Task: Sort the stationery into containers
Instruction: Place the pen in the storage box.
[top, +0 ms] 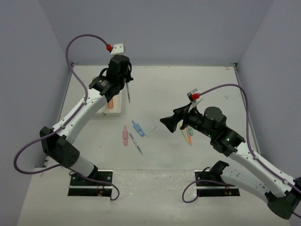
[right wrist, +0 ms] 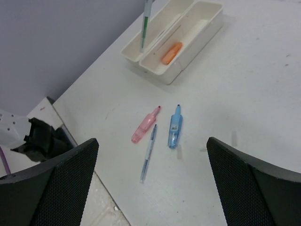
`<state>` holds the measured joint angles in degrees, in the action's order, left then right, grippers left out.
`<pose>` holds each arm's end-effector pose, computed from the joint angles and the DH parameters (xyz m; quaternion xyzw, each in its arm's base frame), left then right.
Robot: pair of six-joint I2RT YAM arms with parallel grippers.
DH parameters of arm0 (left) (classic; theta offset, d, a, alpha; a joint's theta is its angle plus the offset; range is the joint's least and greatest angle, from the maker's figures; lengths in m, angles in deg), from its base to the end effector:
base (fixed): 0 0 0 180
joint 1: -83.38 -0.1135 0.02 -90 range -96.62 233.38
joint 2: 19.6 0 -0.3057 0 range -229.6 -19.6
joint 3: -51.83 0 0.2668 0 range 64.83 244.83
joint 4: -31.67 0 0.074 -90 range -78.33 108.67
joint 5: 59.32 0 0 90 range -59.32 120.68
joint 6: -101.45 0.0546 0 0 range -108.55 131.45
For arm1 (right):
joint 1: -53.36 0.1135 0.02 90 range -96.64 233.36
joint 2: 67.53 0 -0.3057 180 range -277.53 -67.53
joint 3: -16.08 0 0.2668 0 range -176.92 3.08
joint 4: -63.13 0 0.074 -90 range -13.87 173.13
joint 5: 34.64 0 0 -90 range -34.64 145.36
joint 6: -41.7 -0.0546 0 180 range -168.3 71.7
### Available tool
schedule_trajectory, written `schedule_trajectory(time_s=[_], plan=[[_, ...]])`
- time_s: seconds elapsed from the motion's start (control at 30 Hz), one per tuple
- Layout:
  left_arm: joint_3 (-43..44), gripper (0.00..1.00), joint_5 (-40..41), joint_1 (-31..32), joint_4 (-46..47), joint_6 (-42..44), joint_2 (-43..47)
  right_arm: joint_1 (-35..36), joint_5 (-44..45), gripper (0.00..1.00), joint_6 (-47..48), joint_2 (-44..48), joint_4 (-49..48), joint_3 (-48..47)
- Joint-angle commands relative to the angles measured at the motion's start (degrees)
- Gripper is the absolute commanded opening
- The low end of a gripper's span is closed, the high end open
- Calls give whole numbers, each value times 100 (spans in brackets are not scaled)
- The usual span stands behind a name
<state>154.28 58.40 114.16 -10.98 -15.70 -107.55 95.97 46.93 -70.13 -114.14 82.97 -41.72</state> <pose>0.3354 -0.1702 0.4281 -0.0967 0.8363 -0.0618 0.5361 0.1405 0.1401 0.3682 -0.1835 0.7353 0.3937 0.5202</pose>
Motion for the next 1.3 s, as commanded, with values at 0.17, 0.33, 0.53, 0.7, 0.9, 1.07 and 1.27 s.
schedule_trajectory(time_s=[0.17, 0.33, 0.53, 0.7, 0.9, 1.07, 1.27], plan=[[594, 0, 1324, -1600, -145, 1925, -1277, -76, 600, 99, 153, 354, 98, 226], [-23, 0, 1191, -2118, 1048, 2183, -1442, -77, 442, 99, 127, 257, 107, 182], [-479, 0, 941, -2424, 1965, 2312, -1865, -77, 408, 99, 113, 305, 51, 245], [-625, 10, 870, -2437, 2274, 2339, -2227, -77, 339, 99, 133, 337, 22, 294], [-828, 11, 1018, -2454, 2589, 2543, -2314, -77, 296, 99, 125, 262, 8, 279], [-673, 38, 901, -2472, 2514, 2642, -2410, -77, 281, 99, 118, 214, -7, 279], [-471, 73, 774, -2441, 2021, 2365, -2052, -77, 421, 99, 149, 59, 20, 252]])
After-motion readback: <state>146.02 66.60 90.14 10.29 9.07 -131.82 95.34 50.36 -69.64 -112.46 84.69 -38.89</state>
